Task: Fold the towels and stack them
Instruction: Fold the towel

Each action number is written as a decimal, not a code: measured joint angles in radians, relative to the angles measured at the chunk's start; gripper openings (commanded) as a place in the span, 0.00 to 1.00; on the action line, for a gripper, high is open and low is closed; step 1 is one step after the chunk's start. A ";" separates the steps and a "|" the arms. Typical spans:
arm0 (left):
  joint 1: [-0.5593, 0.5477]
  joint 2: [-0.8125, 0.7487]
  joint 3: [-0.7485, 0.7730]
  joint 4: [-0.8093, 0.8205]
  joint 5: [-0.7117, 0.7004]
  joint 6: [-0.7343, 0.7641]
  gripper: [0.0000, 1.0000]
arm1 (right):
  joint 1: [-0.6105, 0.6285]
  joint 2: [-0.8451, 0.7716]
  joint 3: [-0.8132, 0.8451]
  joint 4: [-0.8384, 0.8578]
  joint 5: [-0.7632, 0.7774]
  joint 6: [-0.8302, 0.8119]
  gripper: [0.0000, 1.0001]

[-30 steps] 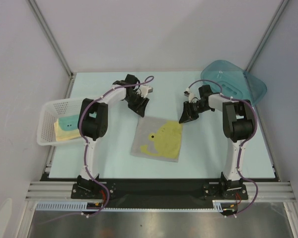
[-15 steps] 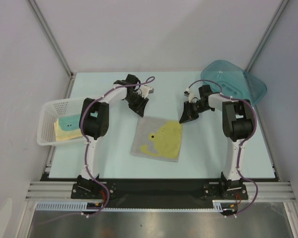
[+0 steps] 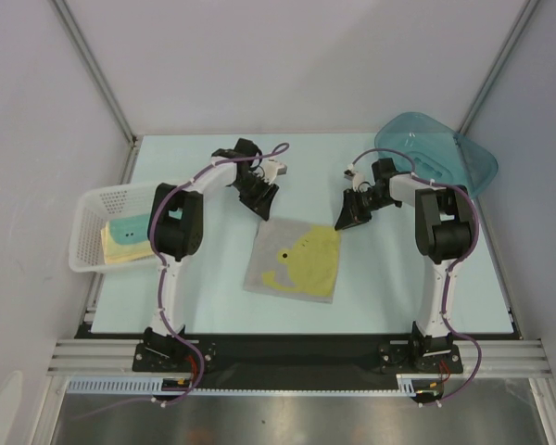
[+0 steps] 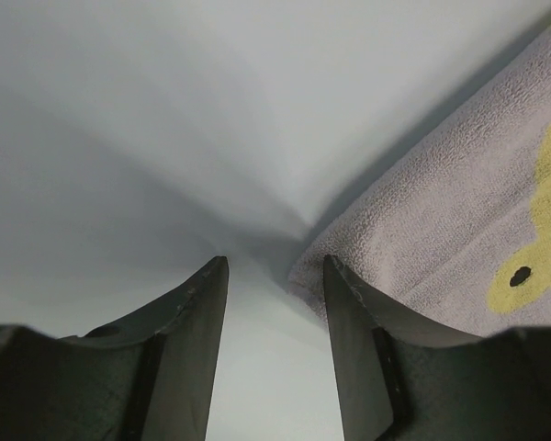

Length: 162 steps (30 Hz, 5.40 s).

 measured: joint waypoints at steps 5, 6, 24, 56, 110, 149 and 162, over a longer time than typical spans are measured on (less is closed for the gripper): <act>0.000 0.000 0.017 -0.007 0.003 -0.001 0.54 | -0.007 0.000 0.000 -0.005 -0.001 -0.004 0.24; 0.000 0.000 0.018 -0.007 0.004 -0.001 0.54 | -0.008 0.000 -0.001 -0.006 -0.003 -0.003 0.25; 0.000 -0.002 -0.016 0.001 0.014 -0.026 0.00 | -0.012 -0.001 -0.008 0.004 0.017 0.009 0.01; 0.000 -0.073 0.003 0.200 -0.005 -0.156 0.00 | -0.017 -0.237 -0.110 0.220 0.222 0.023 0.00; 0.018 -0.672 -0.798 0.571 0.072 -0.426 0.00 | 0.296 -0.834 -0.619 0.317 0.576 0.215 0.00; -0.078 -0.784 -0.927 0.478 -0.202 -0.526 0.39 | 0.450 -0.901 -0.827 0.322 0.634 0.500 0.39; -0.143 -0.874 -0.919 0.525 -0.137 -0.716 0.41 | 0.449 -0.926 -0.777 0.352 0.577 0.665 0.23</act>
